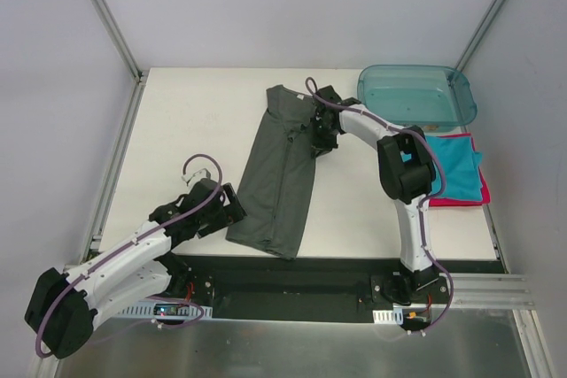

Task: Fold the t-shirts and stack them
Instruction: Rotate the tshirt 90 degrees, then grab the bottom of the folded rectangular tshirt with both arms

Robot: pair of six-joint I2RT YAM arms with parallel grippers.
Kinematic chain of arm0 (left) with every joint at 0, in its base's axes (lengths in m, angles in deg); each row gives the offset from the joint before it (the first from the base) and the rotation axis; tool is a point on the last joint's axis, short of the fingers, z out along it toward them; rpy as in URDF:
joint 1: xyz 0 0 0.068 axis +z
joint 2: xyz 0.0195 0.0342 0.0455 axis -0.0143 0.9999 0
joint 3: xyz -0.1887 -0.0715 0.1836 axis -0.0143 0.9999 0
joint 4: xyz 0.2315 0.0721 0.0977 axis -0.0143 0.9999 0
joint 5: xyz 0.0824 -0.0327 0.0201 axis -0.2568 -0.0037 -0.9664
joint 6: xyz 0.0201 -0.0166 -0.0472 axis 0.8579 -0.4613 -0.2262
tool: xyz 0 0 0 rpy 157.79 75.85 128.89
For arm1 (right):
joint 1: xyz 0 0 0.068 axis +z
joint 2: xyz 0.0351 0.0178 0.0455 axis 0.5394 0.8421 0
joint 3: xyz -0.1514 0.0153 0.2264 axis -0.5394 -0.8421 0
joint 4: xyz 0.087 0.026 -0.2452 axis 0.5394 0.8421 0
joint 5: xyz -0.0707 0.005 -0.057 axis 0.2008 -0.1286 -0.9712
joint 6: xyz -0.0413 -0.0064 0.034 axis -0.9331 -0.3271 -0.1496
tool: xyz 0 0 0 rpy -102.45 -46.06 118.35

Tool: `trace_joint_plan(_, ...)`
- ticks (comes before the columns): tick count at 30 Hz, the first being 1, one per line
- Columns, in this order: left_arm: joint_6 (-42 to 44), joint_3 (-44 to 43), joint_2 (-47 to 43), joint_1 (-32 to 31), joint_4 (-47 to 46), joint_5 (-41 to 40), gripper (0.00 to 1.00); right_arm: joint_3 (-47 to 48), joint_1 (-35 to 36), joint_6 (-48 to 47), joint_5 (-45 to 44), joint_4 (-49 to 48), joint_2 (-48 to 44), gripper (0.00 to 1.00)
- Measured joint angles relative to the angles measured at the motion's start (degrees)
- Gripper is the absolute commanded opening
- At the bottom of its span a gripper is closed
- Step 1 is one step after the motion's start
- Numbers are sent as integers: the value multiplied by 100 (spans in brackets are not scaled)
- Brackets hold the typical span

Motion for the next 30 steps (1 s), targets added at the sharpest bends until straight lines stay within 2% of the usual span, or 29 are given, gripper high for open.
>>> trace_joint_plan(5, 2, 0, 179, 2, -4, 107, 99, 662, -297, -223, 7, 365, 378, 16)
trace_joint_plan(7, 4, 0, 289, 0, -22, 199, 98, 817, -396, -306, 7, 424, 466, 23)
trace_joint_plan(10, 7, 9, 476, 2, -140, 457, 93, 1003, -538, -446, -11, 501, 551, 25)
trace_joint_plan(15, 31, 52, 780, 2, -654, 1060, 85, 1213, -675, -684, -214, 717, 608, 44)
trace_joint_plan(18, 96, 57, 935, 0, -909, 1384, 77, 1198, -702, -815, -299, 828, 546, 61)
trace_joint_plan(20, 144, 81, 1005, 0, -1049, 1519, 74, 855, -693, -883, -334, 787, 271, 72)
trace_joint_plan(24, 184, 175, 1051, 0, -1241, 1679, 67, -570, -573, -962, -409, 570, -1034, 79)
trace_joint_plan(26, 203, 223, 1078, 2, -1329, 1751, 62, -1473, -413, -962, -417, 367, -2002, 80)
trace_joint_plan(27, 221, 238, 1088, 0, -1373, 1762, 59, -1954, -280, -962, -415, 186, -2549, 80)
trace_joint_plan(30, 278, 243, 1217, 0, -1478, 1768, 39, -2983, 201, -879, -402, -173, -3720, 80)
